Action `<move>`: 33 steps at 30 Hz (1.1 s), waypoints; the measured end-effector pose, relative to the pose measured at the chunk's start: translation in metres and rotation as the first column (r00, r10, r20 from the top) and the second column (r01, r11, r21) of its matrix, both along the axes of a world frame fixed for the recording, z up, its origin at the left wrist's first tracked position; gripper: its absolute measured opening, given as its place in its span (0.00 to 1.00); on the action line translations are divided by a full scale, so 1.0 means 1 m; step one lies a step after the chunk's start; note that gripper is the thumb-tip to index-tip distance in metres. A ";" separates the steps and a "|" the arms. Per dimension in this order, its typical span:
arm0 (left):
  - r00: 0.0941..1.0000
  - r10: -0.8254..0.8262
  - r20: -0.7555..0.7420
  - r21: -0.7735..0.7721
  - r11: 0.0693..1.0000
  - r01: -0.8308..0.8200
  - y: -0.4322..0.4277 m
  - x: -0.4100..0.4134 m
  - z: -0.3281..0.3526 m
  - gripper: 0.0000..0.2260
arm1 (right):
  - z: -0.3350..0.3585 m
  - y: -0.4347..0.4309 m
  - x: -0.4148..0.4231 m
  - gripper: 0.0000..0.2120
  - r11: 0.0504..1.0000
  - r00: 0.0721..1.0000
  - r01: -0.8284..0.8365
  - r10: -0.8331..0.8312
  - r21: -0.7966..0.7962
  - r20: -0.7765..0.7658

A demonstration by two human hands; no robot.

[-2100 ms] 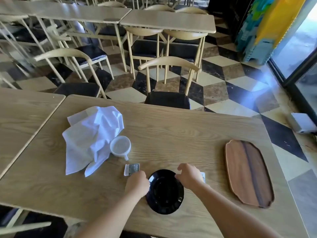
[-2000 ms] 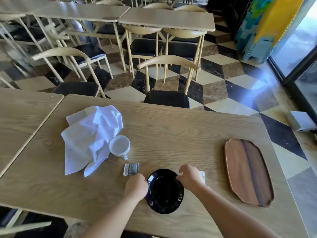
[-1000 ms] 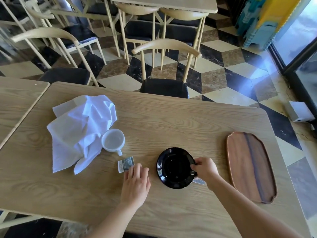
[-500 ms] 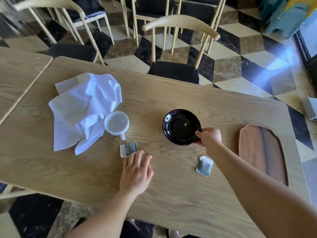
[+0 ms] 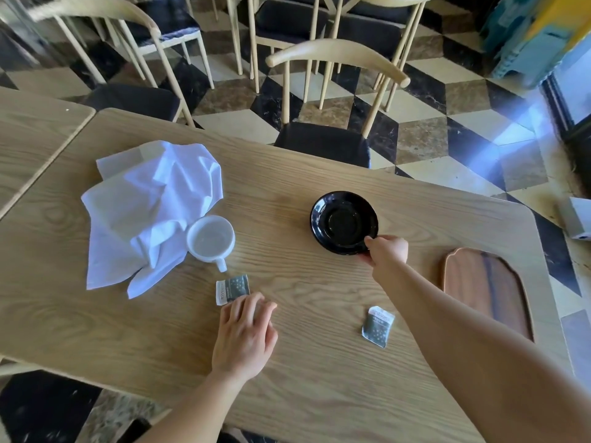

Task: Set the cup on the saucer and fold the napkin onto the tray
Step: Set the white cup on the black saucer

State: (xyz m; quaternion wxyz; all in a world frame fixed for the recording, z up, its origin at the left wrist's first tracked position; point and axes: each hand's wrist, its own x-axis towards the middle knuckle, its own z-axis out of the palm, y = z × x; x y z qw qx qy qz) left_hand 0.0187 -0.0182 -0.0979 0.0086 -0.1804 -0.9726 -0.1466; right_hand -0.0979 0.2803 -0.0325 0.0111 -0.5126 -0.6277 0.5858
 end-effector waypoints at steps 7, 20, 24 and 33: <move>1.000 -0.006 -0.001 0.013 1.000 0.006 0.000 0.000 0.002 0.14 | -0.001 0.002 -0.004 0.06 1.000 1.000 0.002 -0.002 -0.024 0.008; 1.000 -0.001 -0.002 0.026 1.000 0.001 0.001 0.001 0.005 0.15 | 0.001 0.002 -0.010 0.06 0.998 0.998 0.061 -0.061 0.009 0.014; 1.000 -0.001 -0.014 0.034 0.999 0.001 0.001 0.001 0.006 0.15 | 0.000 0.007 -0.012 0.06 0.997 0.997 0.075 -0.075 0.021 0.026; 1.000 0.006 -0.014 0.046 0.999 -0.005 0.001 0.000 0.002 0.14 | 0.000 0.036 0.003 0.06 0.987 0.989 0.132 -0.137 0.088 0.050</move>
